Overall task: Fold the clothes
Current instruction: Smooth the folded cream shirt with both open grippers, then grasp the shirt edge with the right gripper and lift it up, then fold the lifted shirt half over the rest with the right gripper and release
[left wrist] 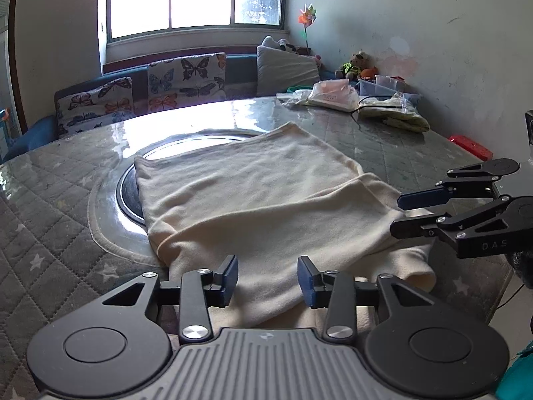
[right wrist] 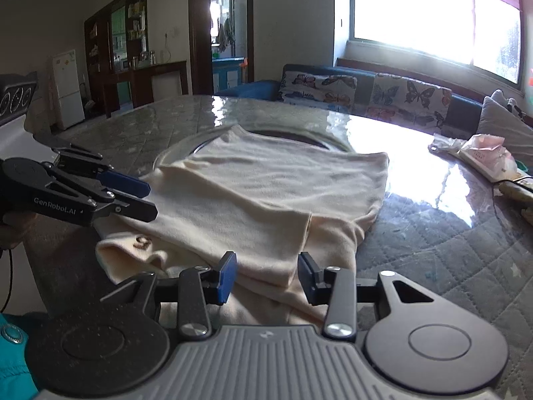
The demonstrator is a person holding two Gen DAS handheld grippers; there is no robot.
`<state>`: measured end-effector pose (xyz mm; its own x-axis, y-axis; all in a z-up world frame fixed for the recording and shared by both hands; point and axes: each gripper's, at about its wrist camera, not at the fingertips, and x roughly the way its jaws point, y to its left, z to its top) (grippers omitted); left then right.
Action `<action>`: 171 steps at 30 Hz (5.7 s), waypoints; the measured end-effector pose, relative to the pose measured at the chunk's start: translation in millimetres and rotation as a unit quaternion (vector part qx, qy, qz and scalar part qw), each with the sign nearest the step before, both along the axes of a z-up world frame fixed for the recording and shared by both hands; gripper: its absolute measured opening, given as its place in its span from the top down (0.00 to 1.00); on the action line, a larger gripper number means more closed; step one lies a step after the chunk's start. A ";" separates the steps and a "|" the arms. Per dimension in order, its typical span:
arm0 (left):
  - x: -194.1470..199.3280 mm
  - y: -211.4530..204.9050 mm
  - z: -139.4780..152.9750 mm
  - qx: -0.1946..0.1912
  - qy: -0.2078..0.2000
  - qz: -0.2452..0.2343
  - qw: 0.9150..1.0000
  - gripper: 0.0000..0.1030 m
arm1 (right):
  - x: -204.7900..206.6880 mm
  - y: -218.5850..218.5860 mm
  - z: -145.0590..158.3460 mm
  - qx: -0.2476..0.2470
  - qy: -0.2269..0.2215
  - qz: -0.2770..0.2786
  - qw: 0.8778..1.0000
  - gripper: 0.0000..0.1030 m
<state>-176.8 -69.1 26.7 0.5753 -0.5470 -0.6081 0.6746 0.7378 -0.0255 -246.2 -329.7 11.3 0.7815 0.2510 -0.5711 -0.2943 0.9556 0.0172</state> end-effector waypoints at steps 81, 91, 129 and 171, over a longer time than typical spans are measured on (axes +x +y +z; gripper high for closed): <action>-21.3 21.9 -10.7 0.082 -0.111 -0.110 0.984 0.92 | 19.2 24.3 8.5 -0.031 -0.002 0.121 0.992 0.93; -52.5 46.1 16.7 0.067 -0.113 -0.126 0.983 0.93 | -14.5 28.2 40.7 -0.014 -0.016 0.155 0.988 0.93; 106.0 -2.1 -10.6 0.083 -0.034 0.000 0.996 0.89 | 153.8 27.1 16.9 0.001 0.035 0.067 0.997 0.91; 73.9 10.7 -13.6 0.020 -0.003 0.059 0.998 0.52 | 96.0 -30.2 -11.5 -0.033 0.003 -0.112 0.993 0.88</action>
